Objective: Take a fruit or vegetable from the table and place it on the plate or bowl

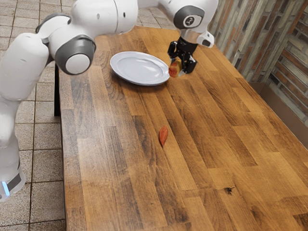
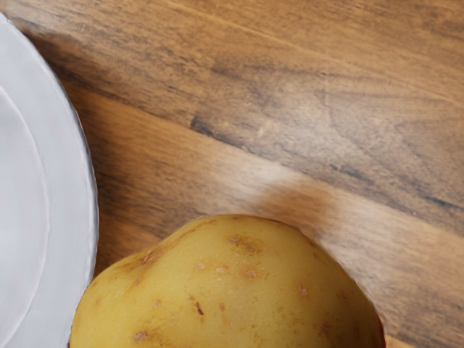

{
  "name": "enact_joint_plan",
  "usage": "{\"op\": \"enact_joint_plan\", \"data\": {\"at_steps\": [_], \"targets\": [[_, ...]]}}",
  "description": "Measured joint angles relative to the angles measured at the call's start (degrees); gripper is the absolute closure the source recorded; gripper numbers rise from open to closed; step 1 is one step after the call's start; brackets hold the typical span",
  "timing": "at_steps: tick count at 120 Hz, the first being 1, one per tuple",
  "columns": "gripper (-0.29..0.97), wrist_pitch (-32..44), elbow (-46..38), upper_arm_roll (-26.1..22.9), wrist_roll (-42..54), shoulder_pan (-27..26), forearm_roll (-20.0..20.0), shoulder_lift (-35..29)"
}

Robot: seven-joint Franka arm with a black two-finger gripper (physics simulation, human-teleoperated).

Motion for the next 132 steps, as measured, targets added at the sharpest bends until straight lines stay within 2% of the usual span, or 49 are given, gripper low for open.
{"op": "enact_joint_plan", "data": {"at_steps": [16, 37, 59, 87, 132], "targets": [[0.33, -0.41, -0.71, 0.04, 2.29, 2.66, -0.21, -0.38], [0.33, -0.41, -7.7, 0.14, 4.68, 4.61, -0.29, -4.56], [0.33, 0.14, -14.54, 2.98, 6.64, 4.83, -0.3, -8.18], [0.33, 0.99, -17.45, 8.11, 9.32, 4.93, -0.36, -9.13], [0.33, 7.34, -19.76, 10.72, 13.73, 8.83, -1.42, -8.73]]}}
